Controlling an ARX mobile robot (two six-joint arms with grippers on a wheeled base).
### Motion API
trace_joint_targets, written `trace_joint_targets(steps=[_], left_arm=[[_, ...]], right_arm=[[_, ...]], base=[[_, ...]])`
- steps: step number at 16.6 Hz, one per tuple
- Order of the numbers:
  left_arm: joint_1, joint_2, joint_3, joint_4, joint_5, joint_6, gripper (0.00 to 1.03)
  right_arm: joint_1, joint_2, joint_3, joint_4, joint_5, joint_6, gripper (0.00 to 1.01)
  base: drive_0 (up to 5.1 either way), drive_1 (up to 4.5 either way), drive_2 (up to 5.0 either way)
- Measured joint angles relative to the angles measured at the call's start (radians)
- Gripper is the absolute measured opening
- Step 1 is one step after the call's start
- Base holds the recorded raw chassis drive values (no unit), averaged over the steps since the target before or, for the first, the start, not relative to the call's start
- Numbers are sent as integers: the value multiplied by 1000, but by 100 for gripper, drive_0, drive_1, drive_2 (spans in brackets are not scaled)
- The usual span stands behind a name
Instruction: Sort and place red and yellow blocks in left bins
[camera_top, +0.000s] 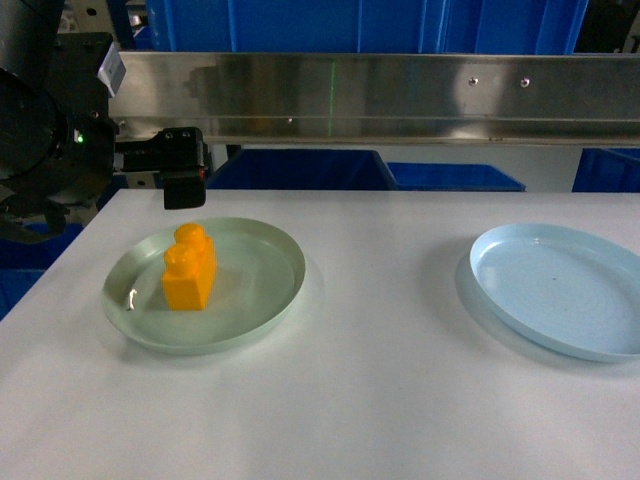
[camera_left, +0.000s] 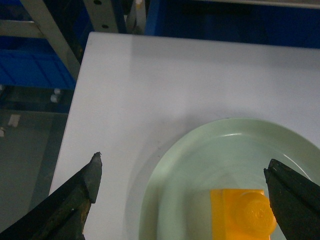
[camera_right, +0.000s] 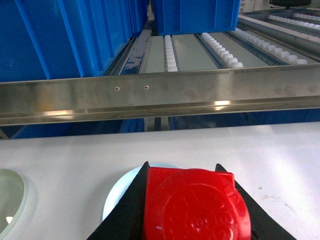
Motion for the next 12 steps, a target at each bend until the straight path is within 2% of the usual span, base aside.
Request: trace_joint_targets(steps=[4,6,10,12], left_arm=[[-21,19,-35,56,-3,29,98],[-68,5,-35,84,19,56,98],[-79,2,-42,54,47,64,98],[-61,43,-54,74,51,79,98]], right_arm=[[0,0,0,0,0,0,28],[0,0,0,0,0,0,28],[0,0,0,0,0,0,28],[0,0,0,0,0,0,28]], base=[[0,0,0],[0,0,0],[0,0,0],[0,0,0]])
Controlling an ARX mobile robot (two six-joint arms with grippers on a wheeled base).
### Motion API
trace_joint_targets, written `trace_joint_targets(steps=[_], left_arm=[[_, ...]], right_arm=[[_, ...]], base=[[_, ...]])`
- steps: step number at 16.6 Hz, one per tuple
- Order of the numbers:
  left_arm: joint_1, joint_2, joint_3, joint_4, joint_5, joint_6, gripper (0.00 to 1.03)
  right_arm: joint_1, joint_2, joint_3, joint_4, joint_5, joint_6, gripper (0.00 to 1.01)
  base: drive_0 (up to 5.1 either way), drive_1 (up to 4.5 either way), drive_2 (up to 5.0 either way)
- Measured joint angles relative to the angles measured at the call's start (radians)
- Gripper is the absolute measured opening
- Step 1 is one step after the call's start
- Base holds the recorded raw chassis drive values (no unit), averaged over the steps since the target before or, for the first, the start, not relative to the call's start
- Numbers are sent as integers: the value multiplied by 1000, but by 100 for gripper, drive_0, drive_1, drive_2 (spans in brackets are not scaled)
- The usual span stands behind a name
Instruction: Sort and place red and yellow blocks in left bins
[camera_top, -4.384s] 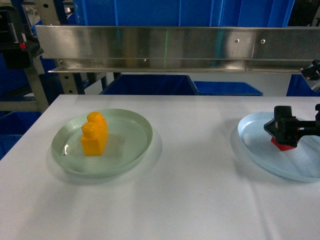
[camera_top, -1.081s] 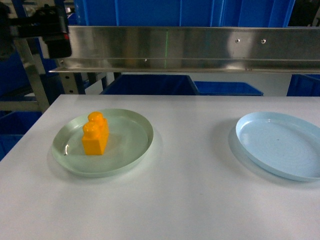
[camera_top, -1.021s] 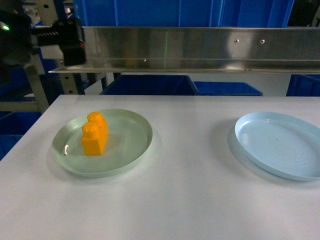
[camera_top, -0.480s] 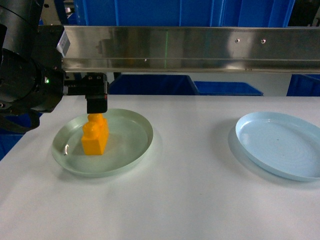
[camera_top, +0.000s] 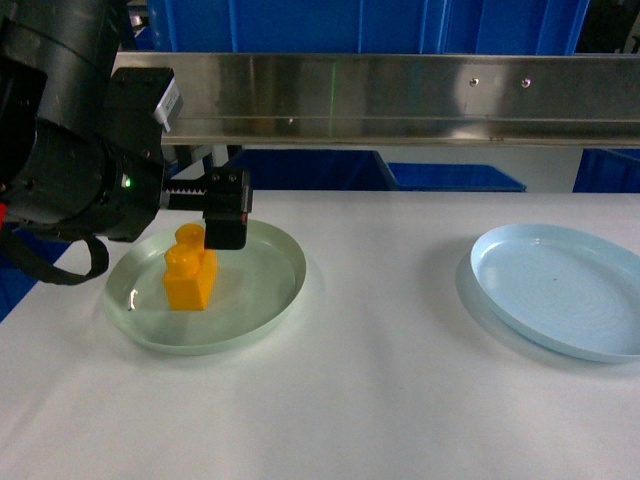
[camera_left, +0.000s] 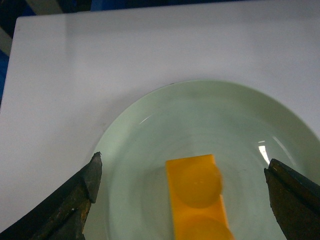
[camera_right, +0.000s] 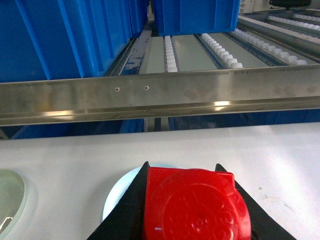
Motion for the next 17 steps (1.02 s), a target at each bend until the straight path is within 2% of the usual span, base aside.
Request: trace_joint_targets(steps=[5,10,15,17], left_arm=[[4,54,-37,1,34,20,98],[2,53,-40,22,34,31,98],[2,72,-41,-2,34,31,53],[1,81,-40,-16,36,26,31]], right_arm=[[0,0,0,0,0,0,27],[0,0,0,0,0,0,27],[0,0,0,0,0,0,27],[0,0,0,0,0,0,27]], base=[[0,0,0],[0,0,0],[0,0,0],[0,0,0]])
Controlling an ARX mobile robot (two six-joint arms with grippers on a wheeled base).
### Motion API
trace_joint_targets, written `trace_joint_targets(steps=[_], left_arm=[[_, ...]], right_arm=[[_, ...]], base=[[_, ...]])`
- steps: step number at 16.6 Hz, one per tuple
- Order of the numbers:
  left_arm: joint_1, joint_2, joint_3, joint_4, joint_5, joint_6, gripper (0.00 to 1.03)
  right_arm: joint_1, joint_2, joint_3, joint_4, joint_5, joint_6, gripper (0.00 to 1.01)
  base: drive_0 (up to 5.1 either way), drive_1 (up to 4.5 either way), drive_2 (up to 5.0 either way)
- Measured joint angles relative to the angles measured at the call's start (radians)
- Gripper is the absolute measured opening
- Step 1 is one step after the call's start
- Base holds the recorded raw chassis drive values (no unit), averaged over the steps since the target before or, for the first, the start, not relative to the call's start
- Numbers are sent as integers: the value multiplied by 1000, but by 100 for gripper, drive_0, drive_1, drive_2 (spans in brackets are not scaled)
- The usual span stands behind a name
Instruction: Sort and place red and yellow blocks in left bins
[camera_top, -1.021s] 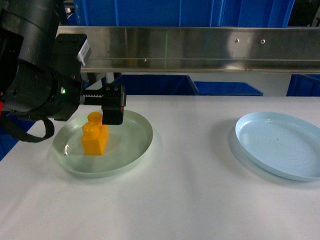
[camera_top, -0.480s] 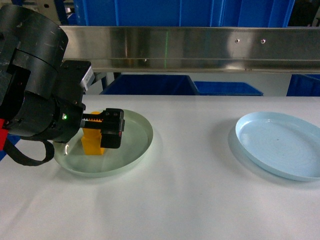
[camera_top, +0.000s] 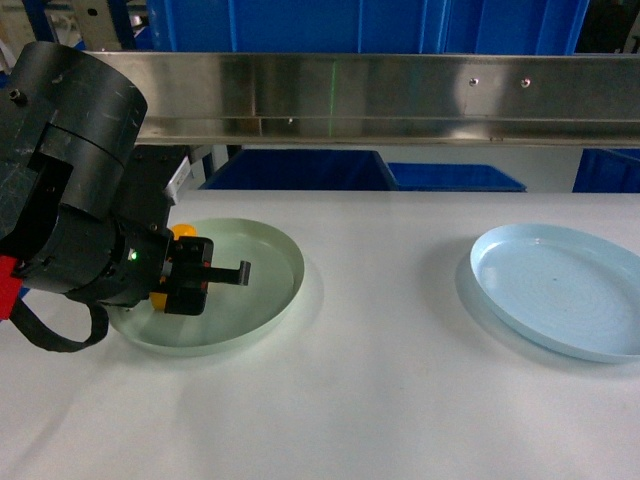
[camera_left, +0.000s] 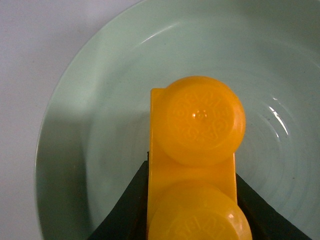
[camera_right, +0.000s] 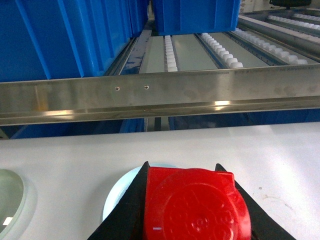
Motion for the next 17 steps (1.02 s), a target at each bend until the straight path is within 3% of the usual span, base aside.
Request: trace_joint_targets(steps=[4,8,10,11,12,13,15,17], left_arm=[[31,-3,-12,86,20,5,26],[130,-140,-61,305,16,68,26],[171,-258,-66,338,19,86,26],[178,-314,-72,329,29,90,26],[195,-427,-115,267,85,105,26],[193,-593,-162,90,106,103,26],[220,-753,-168,-59,124,77,26],[237,-777,-192,-118,143,56,26]], right_arm=[[0,0,0,0,0,0,27],[0,0,0,0,2,0,27],[0,0,0,0,1,0,27],[0,0,0,0,1,0,27],[0,0,0,0,1,0,27],[0,0,0,0,1,0,27],[0,0,0,0,1,0,27],[0,0,0,0,1,0,27]], base=[[0,0,0],[0,0,0],[0,0,0],[0,0,0],[0,0,0],[0,0,0],[0,0,0],[0,0,0]])
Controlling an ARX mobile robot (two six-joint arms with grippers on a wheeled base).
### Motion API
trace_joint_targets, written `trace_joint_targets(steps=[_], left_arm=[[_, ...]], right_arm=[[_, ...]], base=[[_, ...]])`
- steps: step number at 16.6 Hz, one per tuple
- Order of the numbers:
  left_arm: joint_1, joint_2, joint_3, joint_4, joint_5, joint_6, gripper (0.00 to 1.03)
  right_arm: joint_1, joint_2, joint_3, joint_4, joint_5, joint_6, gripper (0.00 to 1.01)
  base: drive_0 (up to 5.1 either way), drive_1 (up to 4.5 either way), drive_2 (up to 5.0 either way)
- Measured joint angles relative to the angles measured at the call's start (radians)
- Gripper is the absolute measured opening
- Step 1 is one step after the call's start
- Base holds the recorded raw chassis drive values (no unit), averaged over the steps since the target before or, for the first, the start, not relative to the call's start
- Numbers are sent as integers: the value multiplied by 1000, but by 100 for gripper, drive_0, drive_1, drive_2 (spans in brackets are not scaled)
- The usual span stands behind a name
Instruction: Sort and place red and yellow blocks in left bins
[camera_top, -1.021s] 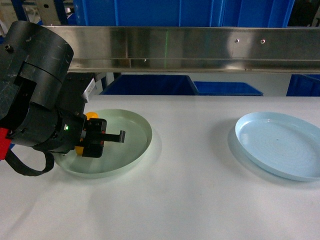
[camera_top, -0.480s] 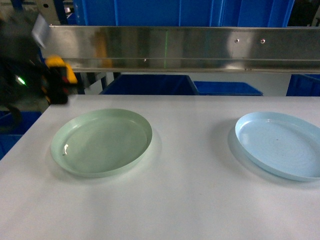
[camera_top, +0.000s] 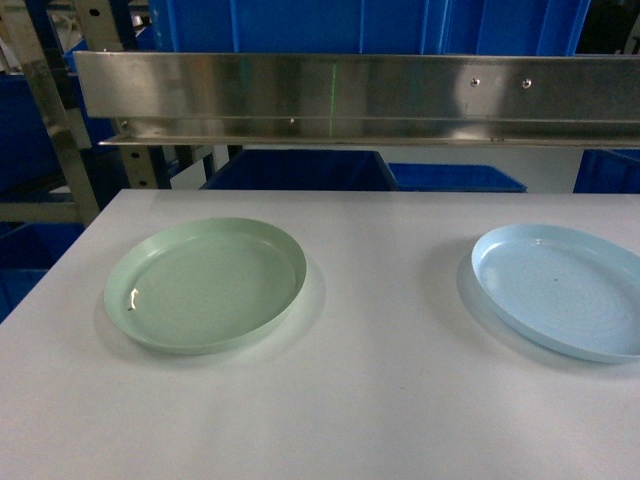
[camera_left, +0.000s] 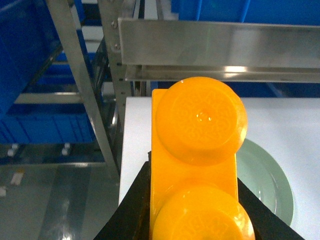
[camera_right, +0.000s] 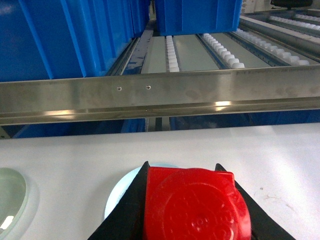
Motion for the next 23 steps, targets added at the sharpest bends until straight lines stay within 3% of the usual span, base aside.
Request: trace_joint_targets(steps=[3,4,7,13,23], left_arm=[[19,4,-2,15,21,-10,26],[23,5,-3,56,45,-10,26],[24,26,-36,265,-3,-4,26],[29,27,-36,262,-7,-3,26],[27,29,-36,260,-7,-2,26]], right_arm=[[0,0,-1,0,0,0,27],[0,0,-1,1,0,0,27],[0,0,-1,0,0,0,27],[0,0,-1,1,0,0,27],[0,0,-1,0,0,0,27]], base=[[0,0,0],[0,0,0],[0,0,0],[0,0,0],[-487,254,254]])
